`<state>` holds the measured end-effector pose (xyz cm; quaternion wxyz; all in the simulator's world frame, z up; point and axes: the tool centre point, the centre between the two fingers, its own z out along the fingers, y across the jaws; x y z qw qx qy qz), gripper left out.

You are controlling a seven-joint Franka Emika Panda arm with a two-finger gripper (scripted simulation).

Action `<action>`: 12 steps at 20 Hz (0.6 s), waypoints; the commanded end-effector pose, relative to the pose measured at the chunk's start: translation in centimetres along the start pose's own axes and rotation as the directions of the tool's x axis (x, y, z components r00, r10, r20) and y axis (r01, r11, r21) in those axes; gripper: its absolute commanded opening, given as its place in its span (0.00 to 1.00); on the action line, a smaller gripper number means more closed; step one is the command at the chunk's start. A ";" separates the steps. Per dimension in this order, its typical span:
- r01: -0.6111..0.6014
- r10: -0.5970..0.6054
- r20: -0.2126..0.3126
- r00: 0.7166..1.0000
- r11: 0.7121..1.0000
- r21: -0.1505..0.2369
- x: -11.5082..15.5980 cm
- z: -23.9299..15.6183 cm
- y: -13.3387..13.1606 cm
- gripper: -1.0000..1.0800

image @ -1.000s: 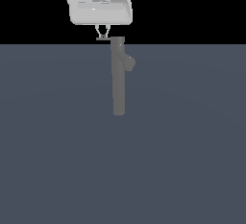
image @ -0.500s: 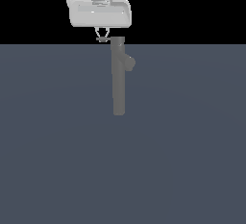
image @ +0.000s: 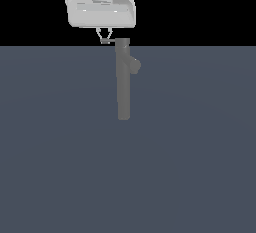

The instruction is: Turn on the faucet by rotating a designated handle.

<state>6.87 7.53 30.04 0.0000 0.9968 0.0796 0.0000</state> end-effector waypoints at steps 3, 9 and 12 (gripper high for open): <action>0.000 0.000 0.000 1.000 1.000 0.000 -1.3 0.0 -0.4 0.00; 0.001 -0.001 -0.008 1.000 1.000 0.000 -1.8 0.0 0.0 0.00; 0.001 -0.001 -0.006 1.000 1.000 0.000 -2.7 0.0 0.4 0.00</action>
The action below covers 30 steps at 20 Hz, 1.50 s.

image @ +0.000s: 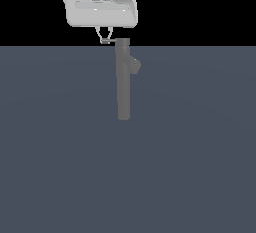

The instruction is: Turn on the faucet by rotating a designated handle.

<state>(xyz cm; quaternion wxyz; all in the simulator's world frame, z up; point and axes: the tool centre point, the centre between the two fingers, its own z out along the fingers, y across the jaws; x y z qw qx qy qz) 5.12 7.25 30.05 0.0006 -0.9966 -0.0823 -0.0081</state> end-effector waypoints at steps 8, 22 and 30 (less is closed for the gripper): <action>-0.005 0.005 0.014 1.000 1.000 0.000 -3.4 -0.1 1.4 0.00; -0.005 0.005 0.016 1.000 1.000 0.000 -5.7 -0.1 6.5 0.00; 0.016 -0.016 0.011 1.000 1.000 0.003 -3.9 0.0 7.2 0.00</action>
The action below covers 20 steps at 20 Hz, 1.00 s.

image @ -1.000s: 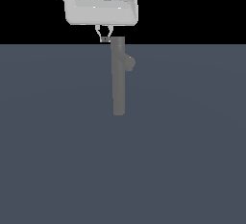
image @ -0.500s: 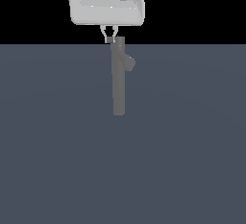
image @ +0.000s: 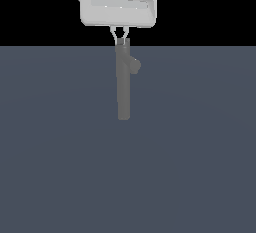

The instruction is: Turn on the faucet by rotating a designated handle.

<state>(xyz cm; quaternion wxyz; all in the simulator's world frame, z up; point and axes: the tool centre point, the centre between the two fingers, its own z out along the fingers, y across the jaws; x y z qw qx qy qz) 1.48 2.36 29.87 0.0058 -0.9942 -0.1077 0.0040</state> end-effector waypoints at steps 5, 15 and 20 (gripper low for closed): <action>-0.053 0.053 -0.008 0.999 0.999 -0.012 0.8 -0.3 5.9 0.00; -0.026 0.026 0.009 1.000 1.000 -0.001 2.2 -0.1 4.5 0.00; -0.038 0.038 0.003 0.999 0.999 -0.005 3.5 -0.2 5.8 0.00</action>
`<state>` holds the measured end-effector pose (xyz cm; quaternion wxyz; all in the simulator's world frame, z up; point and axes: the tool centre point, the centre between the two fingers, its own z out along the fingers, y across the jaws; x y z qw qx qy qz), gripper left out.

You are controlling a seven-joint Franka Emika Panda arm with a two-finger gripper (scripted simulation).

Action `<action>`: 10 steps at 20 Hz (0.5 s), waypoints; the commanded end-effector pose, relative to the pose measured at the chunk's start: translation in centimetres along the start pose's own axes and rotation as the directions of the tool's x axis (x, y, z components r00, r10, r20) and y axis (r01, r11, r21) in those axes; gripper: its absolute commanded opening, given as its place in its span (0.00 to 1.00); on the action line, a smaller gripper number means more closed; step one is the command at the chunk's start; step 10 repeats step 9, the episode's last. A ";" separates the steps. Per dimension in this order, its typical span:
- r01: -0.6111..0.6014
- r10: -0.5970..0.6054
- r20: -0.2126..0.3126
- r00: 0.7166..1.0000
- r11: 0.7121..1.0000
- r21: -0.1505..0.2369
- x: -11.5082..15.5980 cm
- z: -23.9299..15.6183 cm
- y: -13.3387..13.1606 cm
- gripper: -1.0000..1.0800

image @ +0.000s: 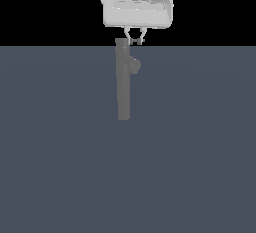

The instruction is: Turn on the faucet by rotating a designated handle.

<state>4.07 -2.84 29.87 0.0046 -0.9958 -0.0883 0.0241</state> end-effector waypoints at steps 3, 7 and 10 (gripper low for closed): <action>-0.005 0.005 -0.041 0.999 1.000 -0.009 2.9 -0.3 0.8 0.00; -0.014 0.014 -0.046 0.999 1.000 -0.012 3.9 -0.4 1.7 0.00; -0.017 0.016 -0.047 0.999 1.000 -0.012 4.1 -0.4 2.0 0.00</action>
